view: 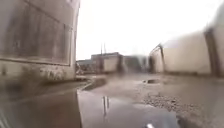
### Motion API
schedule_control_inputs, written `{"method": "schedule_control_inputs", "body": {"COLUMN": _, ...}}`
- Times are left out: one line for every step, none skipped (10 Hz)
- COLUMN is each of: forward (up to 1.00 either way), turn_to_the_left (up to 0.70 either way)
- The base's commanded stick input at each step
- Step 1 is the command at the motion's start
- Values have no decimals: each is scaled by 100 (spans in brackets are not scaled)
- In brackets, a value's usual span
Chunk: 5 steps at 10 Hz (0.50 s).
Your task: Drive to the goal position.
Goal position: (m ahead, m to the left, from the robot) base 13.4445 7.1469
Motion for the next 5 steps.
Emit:
{"method": "schedule_control_inputs", "body": {"forward": 50, "turn_to_the_left": -43}}
{"method": "schedule_control_inputs", "body": {"forward": 50, "turn_to_the_left": -43}}
{"method": "schedule_control_inputs", "body": {"forward": 50, "turn_to_the_left": -35}}
{"method": "schedule_control_inputs", "body": {"forward": 50, "turn_to_the_left": -11}}
{"method": "schedule_control_inputs", "body": {"forward": 50, "turn_to_the_left": -5}}
